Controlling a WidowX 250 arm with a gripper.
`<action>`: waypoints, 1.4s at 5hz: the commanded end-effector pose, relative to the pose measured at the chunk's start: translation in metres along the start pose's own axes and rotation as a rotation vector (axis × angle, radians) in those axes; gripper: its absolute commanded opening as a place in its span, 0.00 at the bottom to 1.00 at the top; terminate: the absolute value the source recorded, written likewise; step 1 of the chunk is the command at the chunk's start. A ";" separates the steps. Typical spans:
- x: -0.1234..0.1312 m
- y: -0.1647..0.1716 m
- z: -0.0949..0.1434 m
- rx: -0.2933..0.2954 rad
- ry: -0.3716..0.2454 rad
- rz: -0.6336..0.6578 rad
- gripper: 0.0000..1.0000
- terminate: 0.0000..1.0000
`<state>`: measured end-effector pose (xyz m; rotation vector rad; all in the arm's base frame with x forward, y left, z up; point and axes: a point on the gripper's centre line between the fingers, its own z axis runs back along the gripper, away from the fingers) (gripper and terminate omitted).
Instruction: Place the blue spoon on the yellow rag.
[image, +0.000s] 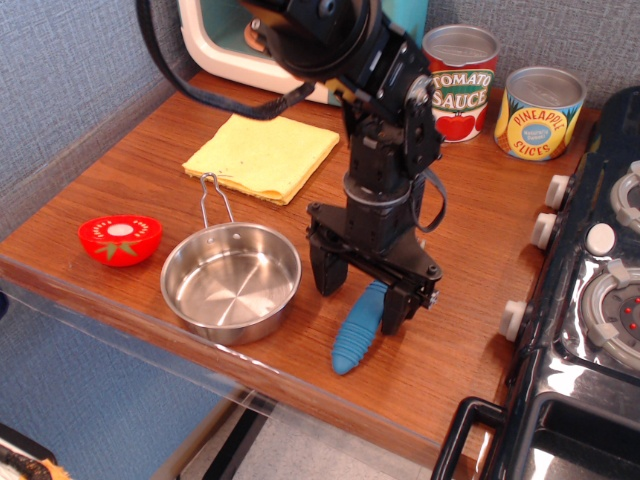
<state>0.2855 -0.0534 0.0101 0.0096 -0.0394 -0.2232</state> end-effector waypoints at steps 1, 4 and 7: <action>0.004 0.012 -0.005 -0.004 -0.005 0.020 0.00 0.00; 0.010 0.006 -0.008 -0.037 0.007 0.025 0.00 0.00; 0.066 -0.006 0.062 -0.247 -0.148 0.049 0.00 0.00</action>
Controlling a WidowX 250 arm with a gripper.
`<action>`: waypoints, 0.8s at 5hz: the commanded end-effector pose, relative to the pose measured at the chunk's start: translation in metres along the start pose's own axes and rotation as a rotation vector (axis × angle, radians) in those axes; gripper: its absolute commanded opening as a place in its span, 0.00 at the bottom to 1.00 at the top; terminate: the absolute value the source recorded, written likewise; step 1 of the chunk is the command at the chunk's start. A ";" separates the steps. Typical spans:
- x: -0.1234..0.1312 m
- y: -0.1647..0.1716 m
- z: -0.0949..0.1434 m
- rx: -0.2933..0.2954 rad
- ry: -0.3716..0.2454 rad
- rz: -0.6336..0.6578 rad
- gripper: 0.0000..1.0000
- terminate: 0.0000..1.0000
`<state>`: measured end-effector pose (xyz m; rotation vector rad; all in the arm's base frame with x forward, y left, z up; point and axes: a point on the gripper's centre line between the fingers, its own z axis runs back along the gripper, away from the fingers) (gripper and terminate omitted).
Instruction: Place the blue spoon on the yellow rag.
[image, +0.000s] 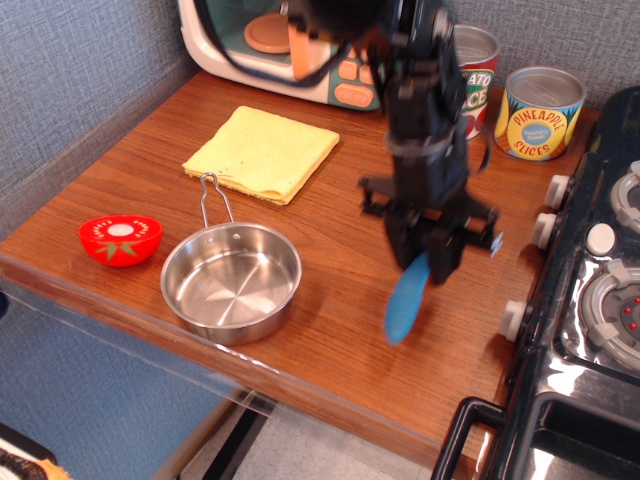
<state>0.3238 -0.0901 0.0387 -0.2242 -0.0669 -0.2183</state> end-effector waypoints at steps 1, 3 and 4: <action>0.032 0.048 0.047 0.045 -0.119 0.090 0.00 0.00; 0.045 0.100 0.090 0.191 -0.170 0.123 0.00 0.00; 0.049 0.130 0.103 0.262 -0.172 0.159 0.00 0.00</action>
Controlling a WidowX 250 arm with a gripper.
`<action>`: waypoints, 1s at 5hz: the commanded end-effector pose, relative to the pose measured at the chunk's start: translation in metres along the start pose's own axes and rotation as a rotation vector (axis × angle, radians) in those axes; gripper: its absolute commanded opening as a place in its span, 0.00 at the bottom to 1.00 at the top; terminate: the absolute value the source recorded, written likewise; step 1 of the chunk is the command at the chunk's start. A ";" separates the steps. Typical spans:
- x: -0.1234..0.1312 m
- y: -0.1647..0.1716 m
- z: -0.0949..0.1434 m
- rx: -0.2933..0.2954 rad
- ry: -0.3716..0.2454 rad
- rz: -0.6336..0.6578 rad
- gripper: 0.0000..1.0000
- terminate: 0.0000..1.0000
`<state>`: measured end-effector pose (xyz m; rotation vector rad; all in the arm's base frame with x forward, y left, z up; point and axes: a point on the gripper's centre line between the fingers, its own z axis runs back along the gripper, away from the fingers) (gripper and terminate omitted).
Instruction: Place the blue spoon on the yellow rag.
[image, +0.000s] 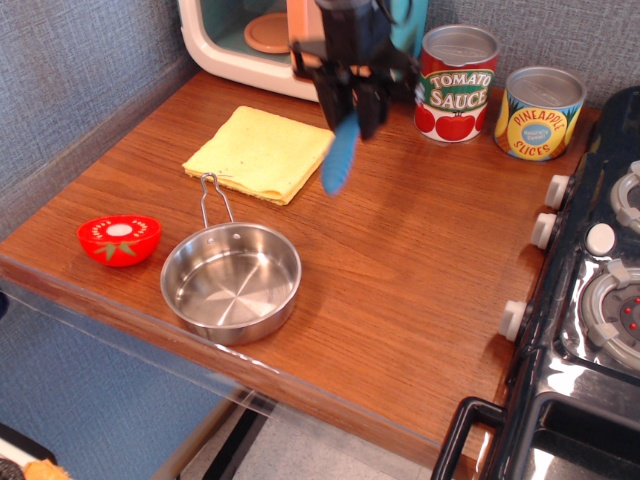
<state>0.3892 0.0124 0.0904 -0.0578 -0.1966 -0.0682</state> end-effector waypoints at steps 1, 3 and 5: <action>0.015 0.060 0.016 0.108 -0.022 0.081 0.00 0.00; 0.019 0.085 -0.011 0.179 0.060 0.113 0.00 0.00; 0.016 0.102 -0.033 0.221 0.142 0.116 0.00 0.00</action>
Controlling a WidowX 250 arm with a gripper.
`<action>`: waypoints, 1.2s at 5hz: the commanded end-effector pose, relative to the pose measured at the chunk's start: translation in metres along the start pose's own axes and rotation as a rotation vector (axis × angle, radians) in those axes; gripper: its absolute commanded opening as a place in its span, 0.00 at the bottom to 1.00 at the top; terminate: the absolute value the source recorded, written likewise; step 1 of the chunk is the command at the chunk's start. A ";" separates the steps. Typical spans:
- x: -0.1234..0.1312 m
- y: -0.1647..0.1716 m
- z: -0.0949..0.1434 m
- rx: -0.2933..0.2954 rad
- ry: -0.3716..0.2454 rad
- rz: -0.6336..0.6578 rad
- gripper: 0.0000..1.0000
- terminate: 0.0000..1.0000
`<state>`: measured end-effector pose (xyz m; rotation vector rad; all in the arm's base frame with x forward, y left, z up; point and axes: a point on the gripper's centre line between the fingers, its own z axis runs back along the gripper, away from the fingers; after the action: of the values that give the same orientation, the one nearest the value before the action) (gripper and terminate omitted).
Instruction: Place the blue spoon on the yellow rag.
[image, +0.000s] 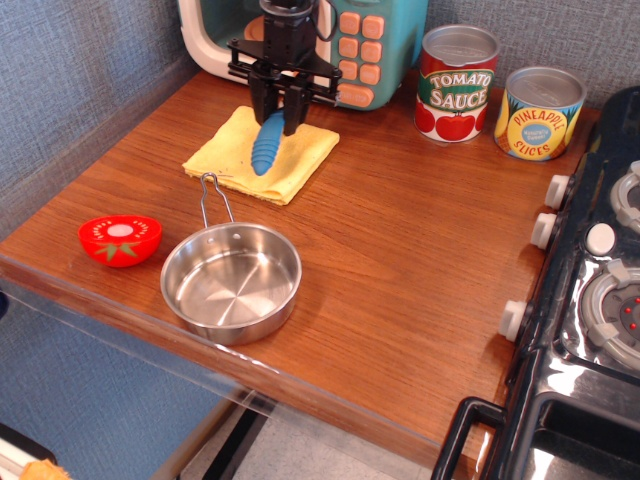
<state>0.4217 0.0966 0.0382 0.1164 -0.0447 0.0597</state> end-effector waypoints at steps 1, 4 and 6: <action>-0.002 0.020 0.012 0.056 0.012 -0.013 0.00 0.00; -0.023 -0.001 0.040 -0.053 -0.100 -0.141 1.00 0.00; -0.041 -0.018 0.052 -0.141 -0.126 -0.220 1.00 0.00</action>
<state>0.3840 0.0658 0.0504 -0.0399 -0.0856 -0.1592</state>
